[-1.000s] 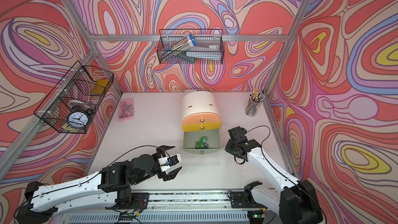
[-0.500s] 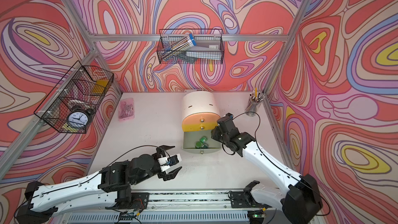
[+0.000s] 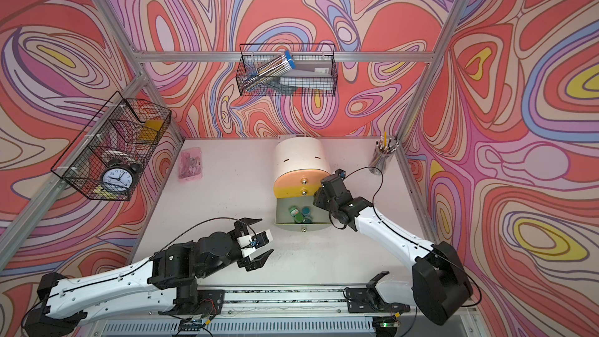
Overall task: Put the paint cans in the drawer according to color
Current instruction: Place the paint can in the drawer, then close the drawer of the storage box.
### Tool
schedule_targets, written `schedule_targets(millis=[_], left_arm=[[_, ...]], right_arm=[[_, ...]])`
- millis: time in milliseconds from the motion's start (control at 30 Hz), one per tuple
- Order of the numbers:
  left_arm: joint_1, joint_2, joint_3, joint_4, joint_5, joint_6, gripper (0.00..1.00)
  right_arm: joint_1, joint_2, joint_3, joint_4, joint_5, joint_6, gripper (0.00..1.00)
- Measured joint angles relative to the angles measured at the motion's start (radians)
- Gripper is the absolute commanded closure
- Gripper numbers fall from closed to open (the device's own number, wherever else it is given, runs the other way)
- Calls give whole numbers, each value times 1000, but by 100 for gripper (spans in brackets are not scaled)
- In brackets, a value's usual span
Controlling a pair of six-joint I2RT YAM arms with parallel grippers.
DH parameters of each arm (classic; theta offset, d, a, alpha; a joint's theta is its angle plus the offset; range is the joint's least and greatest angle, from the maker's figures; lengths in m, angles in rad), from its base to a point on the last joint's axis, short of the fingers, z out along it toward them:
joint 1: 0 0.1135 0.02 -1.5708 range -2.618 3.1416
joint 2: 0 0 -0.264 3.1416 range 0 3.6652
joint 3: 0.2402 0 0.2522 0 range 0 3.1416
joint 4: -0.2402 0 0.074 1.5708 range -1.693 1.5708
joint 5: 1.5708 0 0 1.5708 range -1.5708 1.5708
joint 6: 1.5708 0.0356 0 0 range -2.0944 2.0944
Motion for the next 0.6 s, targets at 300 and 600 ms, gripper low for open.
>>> schedule_targets(millis=[300,600], left_arm=[[114,90,192,-92,-96,-310,1],[242,307,445,-133,-34,-521,1]], right_arm=[[108,-232,-11,-146,77,-65,2],[458,-304,-121,-243,243,7,2]])
